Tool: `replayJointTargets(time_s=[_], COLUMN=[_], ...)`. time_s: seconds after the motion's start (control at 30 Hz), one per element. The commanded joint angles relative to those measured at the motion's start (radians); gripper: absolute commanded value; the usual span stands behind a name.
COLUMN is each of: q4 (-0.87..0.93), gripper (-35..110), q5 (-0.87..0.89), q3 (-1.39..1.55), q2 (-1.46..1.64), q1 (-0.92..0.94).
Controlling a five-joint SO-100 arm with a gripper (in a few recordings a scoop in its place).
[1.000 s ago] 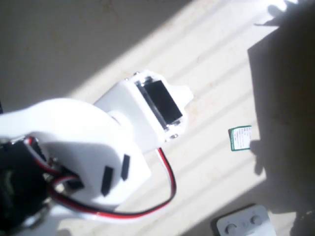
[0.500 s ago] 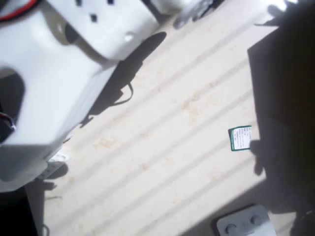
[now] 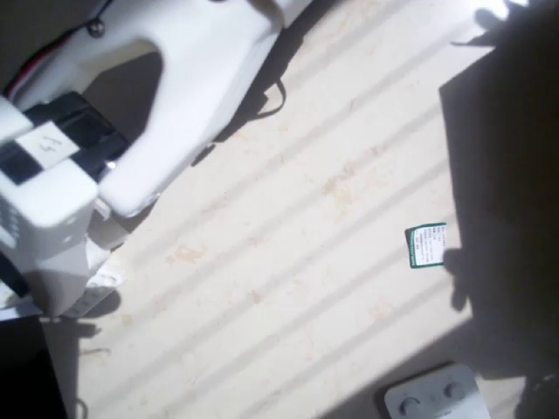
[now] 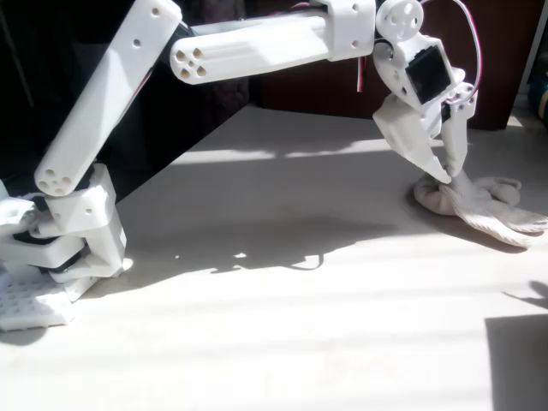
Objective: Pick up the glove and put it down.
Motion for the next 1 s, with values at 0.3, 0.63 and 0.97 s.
replayJointTargets(time_s=[0.3,0.63,0.97], q4=[-0.003,-0.067,-0.115], gripper=[29,30,30], q5=[0.008,0.008,0.008], q3=[-0.063,-0.064,-0.063], q2=[-0.089,-0.126,-0.156], q1=[-0.075,-0.081,-0.067])
